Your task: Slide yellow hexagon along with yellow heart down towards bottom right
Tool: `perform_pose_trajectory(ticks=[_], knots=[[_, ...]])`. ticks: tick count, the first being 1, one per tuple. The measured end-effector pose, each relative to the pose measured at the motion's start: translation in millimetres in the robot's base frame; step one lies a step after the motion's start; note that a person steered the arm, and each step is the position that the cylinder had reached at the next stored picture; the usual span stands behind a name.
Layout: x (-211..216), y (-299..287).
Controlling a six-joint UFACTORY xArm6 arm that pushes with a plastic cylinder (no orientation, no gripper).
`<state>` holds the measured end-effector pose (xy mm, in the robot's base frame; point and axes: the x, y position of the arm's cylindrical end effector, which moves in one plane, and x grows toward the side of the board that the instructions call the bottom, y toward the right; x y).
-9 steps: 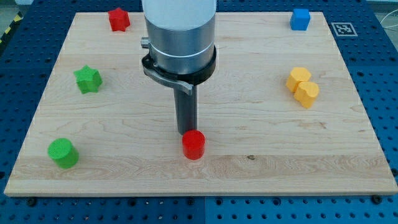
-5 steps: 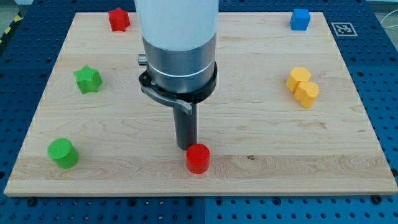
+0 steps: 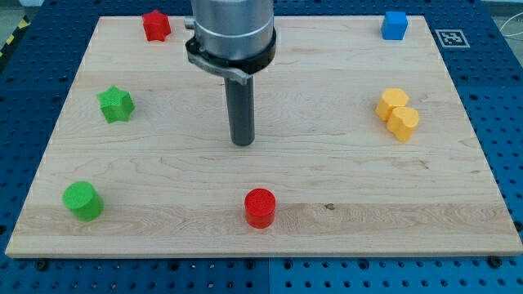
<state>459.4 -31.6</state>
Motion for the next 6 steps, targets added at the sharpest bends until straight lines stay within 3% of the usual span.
perform_pose_trajectory(ticks=[2, 4, 6], knots=[[-63.3, 25.5], [-63.3, 104.5], [-77.0, 144.4]])
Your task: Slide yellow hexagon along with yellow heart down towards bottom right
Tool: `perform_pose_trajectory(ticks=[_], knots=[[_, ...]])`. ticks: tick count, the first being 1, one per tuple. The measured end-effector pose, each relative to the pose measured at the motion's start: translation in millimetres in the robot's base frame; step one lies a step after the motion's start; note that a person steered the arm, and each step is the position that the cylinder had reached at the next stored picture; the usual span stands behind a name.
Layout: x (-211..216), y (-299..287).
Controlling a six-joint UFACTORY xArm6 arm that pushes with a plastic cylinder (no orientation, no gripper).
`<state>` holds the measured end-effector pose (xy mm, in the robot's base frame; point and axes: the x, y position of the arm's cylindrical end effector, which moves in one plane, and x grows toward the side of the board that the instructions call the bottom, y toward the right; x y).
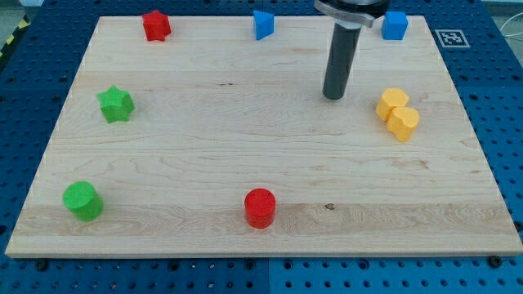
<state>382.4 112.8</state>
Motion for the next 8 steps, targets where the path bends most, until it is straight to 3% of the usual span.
perform_pose_trajectory(ticks=[4, 5, 7, 8], knots=[[-0.9, 127.0], [4.0, 134.9], [-35.1, 93.0], [-31.9, 68.5]])
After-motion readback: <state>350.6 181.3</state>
